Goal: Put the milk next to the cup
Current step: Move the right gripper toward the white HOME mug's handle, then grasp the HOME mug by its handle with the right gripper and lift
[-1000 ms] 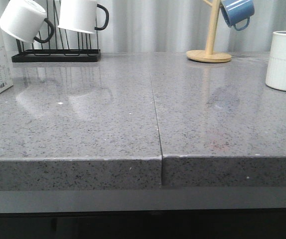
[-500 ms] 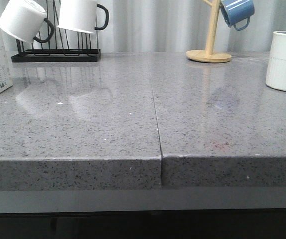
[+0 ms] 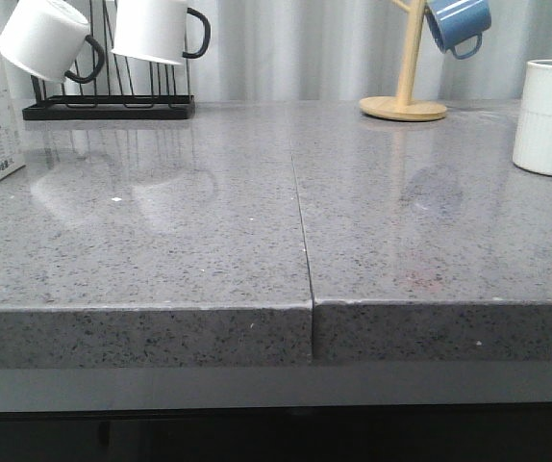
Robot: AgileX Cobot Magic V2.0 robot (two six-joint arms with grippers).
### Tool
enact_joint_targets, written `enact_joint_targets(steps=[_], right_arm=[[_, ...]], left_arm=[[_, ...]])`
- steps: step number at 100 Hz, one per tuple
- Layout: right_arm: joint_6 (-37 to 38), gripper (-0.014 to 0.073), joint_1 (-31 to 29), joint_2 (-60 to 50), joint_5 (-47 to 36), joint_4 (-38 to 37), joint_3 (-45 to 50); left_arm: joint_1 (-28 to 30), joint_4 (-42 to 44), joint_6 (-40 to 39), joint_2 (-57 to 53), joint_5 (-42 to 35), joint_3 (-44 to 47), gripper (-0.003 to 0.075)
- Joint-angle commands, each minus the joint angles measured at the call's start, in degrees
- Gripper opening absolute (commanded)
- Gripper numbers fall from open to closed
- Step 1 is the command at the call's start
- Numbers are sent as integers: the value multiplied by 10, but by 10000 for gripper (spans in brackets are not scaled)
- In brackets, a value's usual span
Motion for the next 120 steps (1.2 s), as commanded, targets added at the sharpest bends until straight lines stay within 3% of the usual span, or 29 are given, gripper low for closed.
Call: enact_joint_targets(steps=[1, 40, 120], right_arm=[[-6, 423, -33, 31, -77, 0, -21], [-7, 423, -67, 218, -221, -19, -83], [-18, 421, -69, 495, -369, -31, -238]], left_arm=[[1, -5, 0, -18, -48, 29, -20], [1, -5, 0, -18, -48, 29, -20], [1, -5, 0, -18, -48, 29, -20]])
